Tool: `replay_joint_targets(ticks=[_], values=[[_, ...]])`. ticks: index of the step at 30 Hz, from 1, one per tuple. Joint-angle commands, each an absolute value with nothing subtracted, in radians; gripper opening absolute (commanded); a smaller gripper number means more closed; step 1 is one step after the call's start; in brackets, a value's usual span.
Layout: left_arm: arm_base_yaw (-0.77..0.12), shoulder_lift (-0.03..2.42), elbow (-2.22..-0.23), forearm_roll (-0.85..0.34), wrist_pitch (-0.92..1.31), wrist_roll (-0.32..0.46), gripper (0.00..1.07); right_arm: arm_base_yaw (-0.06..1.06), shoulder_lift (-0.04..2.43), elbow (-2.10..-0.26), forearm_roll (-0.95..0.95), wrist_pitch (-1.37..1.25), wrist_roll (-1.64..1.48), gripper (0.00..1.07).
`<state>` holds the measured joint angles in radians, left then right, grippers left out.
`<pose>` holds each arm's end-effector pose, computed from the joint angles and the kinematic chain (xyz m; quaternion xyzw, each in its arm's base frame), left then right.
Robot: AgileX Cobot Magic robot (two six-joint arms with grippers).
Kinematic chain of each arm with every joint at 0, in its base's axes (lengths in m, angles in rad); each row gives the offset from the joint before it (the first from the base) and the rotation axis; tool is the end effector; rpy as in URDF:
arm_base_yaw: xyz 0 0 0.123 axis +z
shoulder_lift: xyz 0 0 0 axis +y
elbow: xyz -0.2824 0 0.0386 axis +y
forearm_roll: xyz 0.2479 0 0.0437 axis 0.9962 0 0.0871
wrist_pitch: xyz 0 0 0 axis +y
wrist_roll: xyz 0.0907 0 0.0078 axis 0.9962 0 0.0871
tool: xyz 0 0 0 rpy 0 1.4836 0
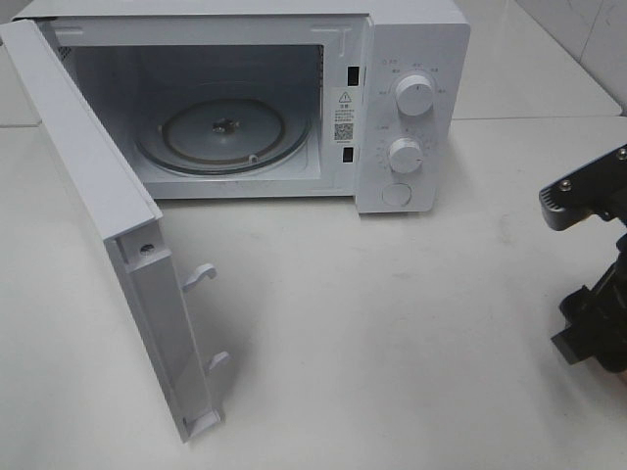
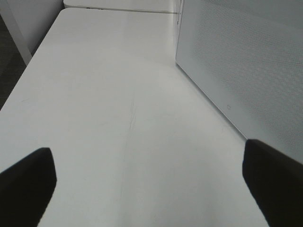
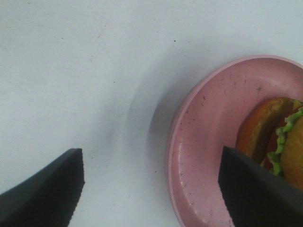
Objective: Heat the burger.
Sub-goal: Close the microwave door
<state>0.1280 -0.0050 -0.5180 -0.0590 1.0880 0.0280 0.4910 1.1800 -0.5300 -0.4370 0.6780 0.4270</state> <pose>-0.0083 -0.0059 0.2800 -0.0408 0.8530 0.0111 0.5202 0.1738 0.0655 0.2020 -0.1749 0.9579 -0.0741 0.2155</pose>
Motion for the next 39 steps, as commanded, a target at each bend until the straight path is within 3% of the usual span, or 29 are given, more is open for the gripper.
replay_joint_targets(ticks=[1,11,33,39], values=[[0.133,-0.011,-0.518,-0.058,1.073,0.023,1.01,0.493,1.119,-0.547,-0.379,0.728,0.350,0.76],[0.133,-0.011,-0.518,-0.058,1.073,0.023,1.01,0.493,0.914,-0.639,-0.195,0.941,0.187,0.76],[0.133,-0.011,-0.518,-0.058,1.073,0.023,1.01,0.489,0.500,-0.638,-0.152,1.094,0.131,0.76],[0.133,-0.011,-0.518,-0.058,1.073,0.023,1.01,0.392,0.380,-0.579,-0.121,1.093,0.099,0.76]])
